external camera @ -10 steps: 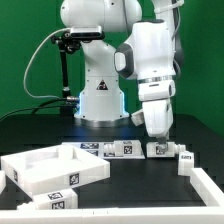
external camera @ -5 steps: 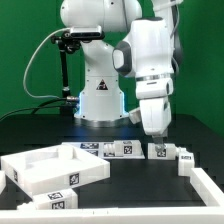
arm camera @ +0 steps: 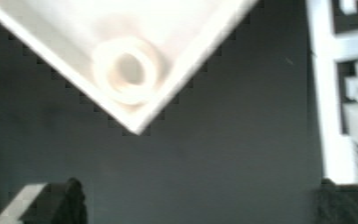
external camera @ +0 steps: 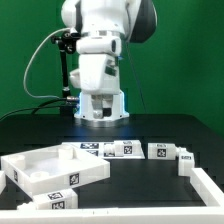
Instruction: Assemble one leg
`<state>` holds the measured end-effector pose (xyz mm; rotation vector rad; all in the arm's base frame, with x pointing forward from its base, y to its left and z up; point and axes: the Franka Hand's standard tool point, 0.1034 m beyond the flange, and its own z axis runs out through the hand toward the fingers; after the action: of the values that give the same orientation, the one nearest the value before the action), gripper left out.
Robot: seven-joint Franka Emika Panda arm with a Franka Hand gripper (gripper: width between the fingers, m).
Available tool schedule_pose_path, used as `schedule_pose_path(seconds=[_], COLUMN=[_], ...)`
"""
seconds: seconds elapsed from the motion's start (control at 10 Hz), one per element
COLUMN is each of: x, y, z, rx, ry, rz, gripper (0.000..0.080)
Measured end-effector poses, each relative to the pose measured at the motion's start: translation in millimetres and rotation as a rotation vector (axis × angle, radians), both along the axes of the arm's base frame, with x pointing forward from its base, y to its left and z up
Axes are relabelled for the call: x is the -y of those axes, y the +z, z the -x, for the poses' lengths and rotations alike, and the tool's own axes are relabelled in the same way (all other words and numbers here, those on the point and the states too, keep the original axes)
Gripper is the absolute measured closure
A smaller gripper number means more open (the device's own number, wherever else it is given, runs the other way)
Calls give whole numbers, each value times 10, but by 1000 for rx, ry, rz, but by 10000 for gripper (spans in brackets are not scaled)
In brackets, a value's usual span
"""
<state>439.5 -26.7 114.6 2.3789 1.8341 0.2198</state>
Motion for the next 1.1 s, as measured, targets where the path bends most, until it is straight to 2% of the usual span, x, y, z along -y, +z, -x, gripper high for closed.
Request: schedule_pose_path(seconds=[0.1,0.5,0.6,0.7,0.9,1.1], x=[-44,0,266,494,638,615], y=[-35,-44,23,101,42,45], z=[24,27,-95,-286,-220,-228], rx=[-3,-12,-12,40,63,60], ry=[-5,10,-16,-132,-277,-263], rz=[-5,0,13,20,-5,-3], gripper=[151,151,151,151,151,151])
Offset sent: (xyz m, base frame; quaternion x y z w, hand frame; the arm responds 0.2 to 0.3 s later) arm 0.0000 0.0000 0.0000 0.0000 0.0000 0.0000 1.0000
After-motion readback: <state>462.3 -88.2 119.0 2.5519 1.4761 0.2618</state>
